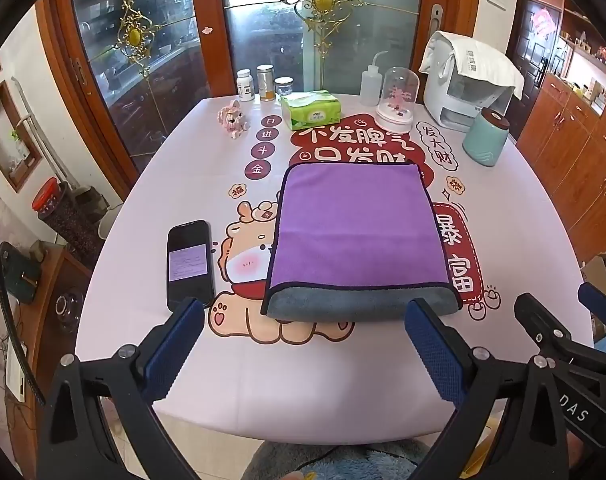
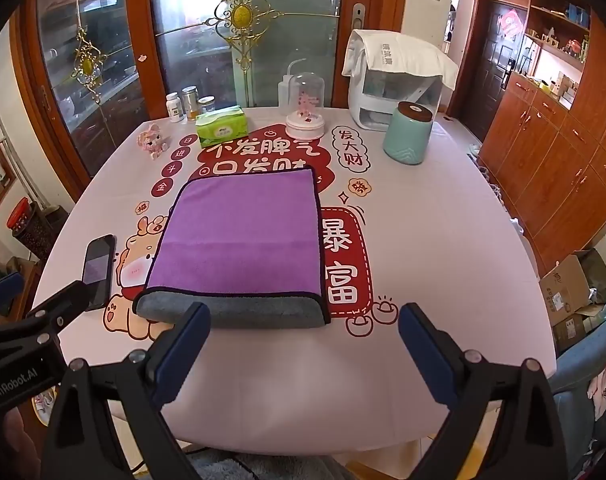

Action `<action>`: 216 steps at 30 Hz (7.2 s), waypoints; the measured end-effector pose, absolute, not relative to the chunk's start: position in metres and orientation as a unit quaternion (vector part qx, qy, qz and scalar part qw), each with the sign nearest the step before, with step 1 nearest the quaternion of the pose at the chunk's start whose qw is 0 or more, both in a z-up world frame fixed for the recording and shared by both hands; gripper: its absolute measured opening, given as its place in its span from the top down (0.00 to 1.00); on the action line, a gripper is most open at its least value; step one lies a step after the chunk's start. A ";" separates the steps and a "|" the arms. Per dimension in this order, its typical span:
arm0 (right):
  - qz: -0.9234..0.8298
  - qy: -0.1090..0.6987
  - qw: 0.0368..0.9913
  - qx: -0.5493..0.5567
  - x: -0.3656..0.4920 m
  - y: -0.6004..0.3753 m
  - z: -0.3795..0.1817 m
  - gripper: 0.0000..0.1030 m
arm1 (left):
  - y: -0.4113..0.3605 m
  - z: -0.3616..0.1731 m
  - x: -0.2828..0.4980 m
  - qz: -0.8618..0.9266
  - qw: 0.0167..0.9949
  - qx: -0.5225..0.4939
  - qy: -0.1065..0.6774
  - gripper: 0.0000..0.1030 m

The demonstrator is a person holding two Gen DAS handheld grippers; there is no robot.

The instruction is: Fold towel

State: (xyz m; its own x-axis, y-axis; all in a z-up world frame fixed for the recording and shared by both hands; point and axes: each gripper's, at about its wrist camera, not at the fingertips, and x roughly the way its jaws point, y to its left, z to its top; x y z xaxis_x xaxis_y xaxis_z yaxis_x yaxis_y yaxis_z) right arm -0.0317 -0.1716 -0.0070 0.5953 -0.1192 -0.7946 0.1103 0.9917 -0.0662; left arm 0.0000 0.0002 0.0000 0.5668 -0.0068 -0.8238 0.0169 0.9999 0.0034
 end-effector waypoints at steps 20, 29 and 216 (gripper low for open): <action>-0.062 0.442 0.895 -0.004 -0.031 -0.168 -0.007 0.07 | 0.004 0.002 0.000 -0.013 0.886 0.007 0.464 0.03; -0.061 0.442 0.895 -0.003 -0.029 -0.167 -0.008 0.07 | 0.001 0.004 0.001 -0.019 0.887 0.006 0.462 0.03; 0.130 0.517 0.844 -0.055 0.060 -0.225 -0.136 0.95 | 0.033 -0.143 0.103 -0.090 0.808 0.105 0.573 0.95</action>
